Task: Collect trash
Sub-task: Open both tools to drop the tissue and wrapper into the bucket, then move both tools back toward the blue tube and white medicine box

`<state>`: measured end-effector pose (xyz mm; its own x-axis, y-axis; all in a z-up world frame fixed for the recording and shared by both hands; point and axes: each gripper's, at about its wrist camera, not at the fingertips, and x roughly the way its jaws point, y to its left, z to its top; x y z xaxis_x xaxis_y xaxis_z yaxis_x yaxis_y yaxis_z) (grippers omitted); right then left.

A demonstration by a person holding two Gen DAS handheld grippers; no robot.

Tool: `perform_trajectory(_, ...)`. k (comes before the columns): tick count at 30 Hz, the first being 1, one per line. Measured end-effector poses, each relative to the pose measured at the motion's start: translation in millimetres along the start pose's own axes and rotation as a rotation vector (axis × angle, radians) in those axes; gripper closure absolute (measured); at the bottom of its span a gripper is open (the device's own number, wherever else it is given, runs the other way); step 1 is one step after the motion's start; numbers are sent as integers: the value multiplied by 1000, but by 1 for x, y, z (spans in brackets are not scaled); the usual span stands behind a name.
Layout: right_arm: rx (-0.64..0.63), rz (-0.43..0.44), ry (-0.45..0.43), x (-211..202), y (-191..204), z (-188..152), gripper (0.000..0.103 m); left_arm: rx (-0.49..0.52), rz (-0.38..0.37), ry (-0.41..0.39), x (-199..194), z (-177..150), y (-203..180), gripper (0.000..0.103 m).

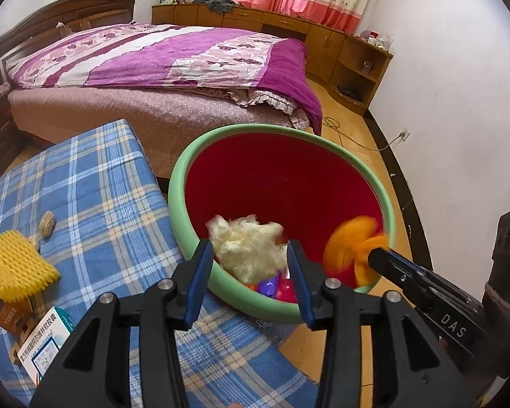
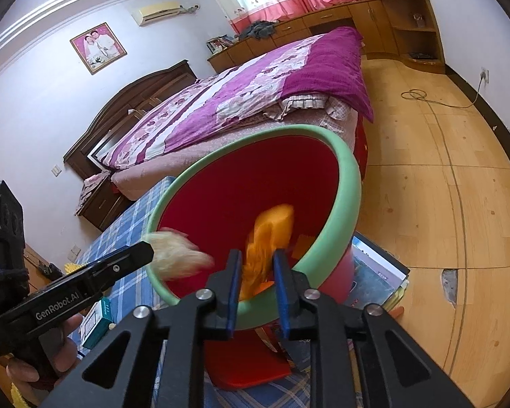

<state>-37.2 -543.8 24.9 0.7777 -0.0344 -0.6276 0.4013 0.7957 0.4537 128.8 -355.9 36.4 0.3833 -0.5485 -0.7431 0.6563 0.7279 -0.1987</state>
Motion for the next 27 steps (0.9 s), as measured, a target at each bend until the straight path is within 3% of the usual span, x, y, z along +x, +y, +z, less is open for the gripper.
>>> perform_trajectory(13,11,6,-14,-11,6,-4,70,-76,-16,-3,-20,-12,18,58)
perform_trajectory(27,-30,49,7,-21,37,-16,63,-155,33,-37,-62,-38,52,58)
